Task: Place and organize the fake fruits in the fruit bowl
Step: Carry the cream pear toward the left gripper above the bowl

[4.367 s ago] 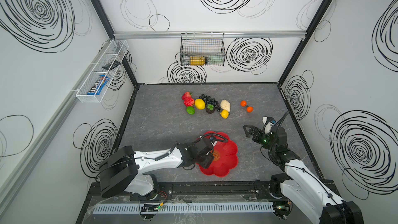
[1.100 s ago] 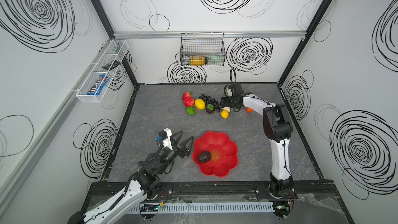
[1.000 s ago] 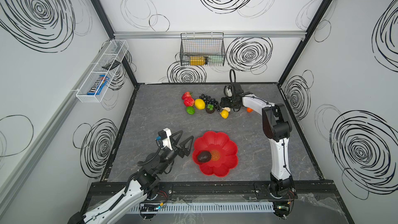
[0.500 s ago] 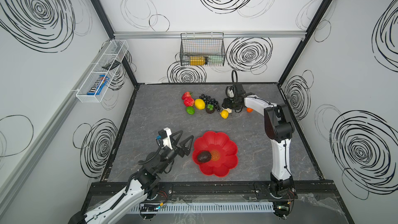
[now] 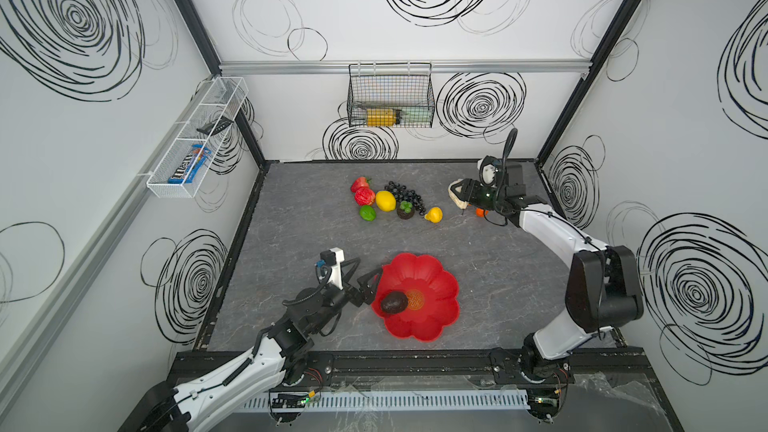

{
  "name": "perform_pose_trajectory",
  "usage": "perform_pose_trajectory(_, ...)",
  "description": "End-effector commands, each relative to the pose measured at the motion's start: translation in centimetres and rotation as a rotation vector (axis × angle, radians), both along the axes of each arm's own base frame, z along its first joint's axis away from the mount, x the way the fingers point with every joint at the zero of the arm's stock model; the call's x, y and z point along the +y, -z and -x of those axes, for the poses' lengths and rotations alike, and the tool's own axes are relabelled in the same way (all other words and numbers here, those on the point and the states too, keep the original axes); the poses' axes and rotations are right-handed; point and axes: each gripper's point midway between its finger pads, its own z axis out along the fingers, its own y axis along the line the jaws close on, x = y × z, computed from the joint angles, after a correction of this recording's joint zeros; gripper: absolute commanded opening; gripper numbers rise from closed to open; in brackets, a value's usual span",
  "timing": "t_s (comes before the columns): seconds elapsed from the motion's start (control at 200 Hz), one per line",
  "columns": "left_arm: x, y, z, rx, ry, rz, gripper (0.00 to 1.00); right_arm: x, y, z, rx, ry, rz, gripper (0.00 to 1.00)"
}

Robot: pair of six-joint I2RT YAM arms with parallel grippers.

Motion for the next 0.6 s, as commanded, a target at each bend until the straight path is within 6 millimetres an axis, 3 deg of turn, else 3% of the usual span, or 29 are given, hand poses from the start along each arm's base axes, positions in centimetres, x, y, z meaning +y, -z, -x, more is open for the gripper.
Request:
perform_pose_trajectory(0.0,-1.8,-4.5,0.2,-0.126,0.008,0.032,1.00,2.5,-2.5,2.6,-0.015,-0.083,-0.208,0.64)
perform_pose_trajectory(0.26,-5.2,-5.9,0.1,-0.178,-0.030,-0.031,0.99,5.5,-4.0,9.2,0.021,-0.124,-0.433,0.64)
perform_pose_trajectory(0.485,-7.4,-6.3,-0.2,-0.202,-0.083,-0.064,0.97,8.2,-4.0,13.8,0.061,-0.116,-0.542,0.64)
perform_pose_trajectory(0.595,-7.8,-6.4,-0.4,-0.197,-0.101,-0.053,0.96,9.3,-3.7,15.3,0.083,-0.106,-0.589,0.73)
